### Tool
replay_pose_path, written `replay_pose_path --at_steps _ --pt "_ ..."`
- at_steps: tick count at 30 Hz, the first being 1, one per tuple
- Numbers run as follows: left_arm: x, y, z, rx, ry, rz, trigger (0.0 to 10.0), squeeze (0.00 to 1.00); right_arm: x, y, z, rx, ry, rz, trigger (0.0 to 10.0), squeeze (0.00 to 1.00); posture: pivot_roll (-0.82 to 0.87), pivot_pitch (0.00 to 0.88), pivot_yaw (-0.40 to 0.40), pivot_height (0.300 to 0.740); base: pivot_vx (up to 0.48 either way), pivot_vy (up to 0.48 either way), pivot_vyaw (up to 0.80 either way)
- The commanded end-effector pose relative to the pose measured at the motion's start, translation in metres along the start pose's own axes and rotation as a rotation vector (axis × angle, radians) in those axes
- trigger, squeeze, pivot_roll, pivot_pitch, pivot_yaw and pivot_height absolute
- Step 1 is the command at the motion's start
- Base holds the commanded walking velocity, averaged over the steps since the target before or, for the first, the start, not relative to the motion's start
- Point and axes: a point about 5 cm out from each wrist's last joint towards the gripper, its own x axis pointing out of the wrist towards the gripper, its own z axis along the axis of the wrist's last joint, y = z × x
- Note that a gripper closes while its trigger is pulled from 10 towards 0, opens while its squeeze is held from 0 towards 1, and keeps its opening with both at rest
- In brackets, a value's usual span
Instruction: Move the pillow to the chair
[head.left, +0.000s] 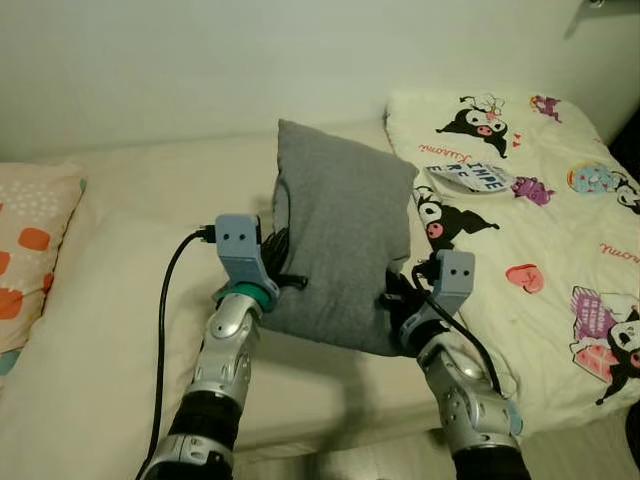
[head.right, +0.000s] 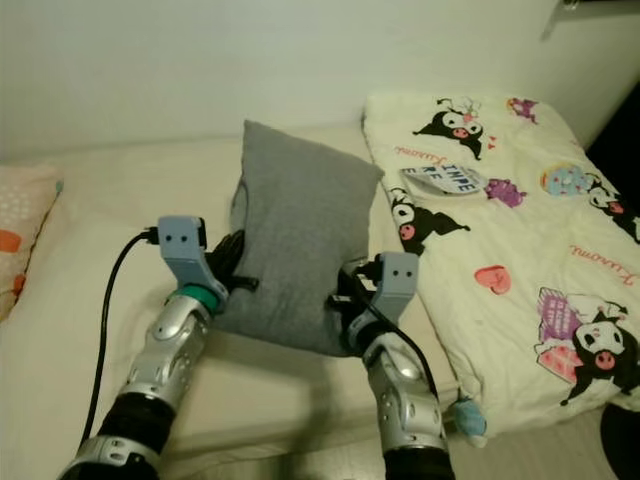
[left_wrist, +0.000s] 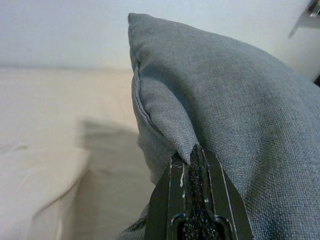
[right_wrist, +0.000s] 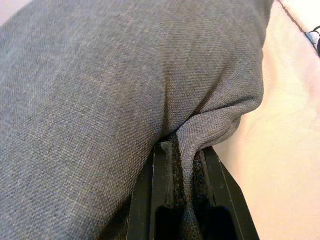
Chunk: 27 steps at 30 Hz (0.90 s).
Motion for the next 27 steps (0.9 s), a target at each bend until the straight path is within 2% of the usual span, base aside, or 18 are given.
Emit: replay_pose_path --at_steps 1,4,8,18,27 --pt "-0.001 -0.004 0.002 0.031 -0.008 -0.022 10.0 0.00 0.005 0.011 0.002 0.020 -0.028 0.040 10.0 0.00 0.01 0.000 0.056 0.740 0.000 0.000 0.00" --pt "-0.002 -0.001 0.002 0.039 -0.008 -0.009 10.0 0.00 0.006 0.012 0.002 0.039 -0.035 0.040 10.0 0.00 0.01 0.000 0.055 0.740 0.000 0.000 0.00" --pt "-0.002 0.001 -0.002 0.071 0.009 0.018 10.0 0.00 0.006 0.011 -0.001 0.017 -0.015 0.033 10.0 0.00 0.01 0.000 0.049 0.740 0.000 0.000 0.00" --pt "-0.002 0.000 0.001 0.049 -0.010 0.030 10.0 0.00 0.006 0.016 -0.004 0.010 0.000 0.046 10.0 0.00 0.01 0.000 0.061 0.740 0.000 0.000 0.00" --pt "0.003 -0.004 0.002 0.050 -0.005 0.018 10.0 0.00 0.002 0.012 -0.007 0.008 0.014 0.044 10.0 0.00 0.03 0.000 0.048 0.740 0.000 0.000 -0.80"
